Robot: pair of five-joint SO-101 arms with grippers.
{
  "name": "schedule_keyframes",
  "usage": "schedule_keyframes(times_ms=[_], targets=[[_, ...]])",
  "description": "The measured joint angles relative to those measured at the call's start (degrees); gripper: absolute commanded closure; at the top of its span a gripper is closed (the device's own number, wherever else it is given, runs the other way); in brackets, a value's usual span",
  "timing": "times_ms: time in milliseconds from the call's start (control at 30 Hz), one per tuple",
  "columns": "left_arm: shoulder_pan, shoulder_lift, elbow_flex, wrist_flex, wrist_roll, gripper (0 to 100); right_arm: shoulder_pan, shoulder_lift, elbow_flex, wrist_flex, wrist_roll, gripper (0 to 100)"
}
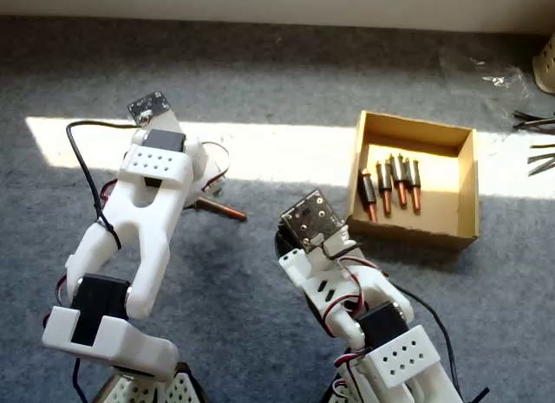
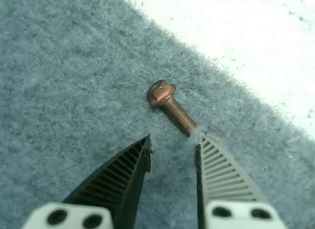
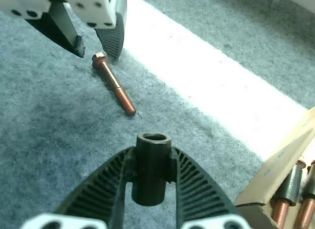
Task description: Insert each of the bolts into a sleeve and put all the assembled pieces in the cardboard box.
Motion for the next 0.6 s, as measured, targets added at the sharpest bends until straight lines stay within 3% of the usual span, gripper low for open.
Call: schedule_keyframes(times_ms=[267, 600], targets=[[0.09, 0.00, 11.96, -14.86, 15.74, 85, 0.00, 0.00, 0.00, 0.00, 0.00, 99.4], [0.09, 0.00, 13.80, -24.26, 19.08, 85, 0.00, 0.00, 0.00, 0.00, 0.00, 99.4]])
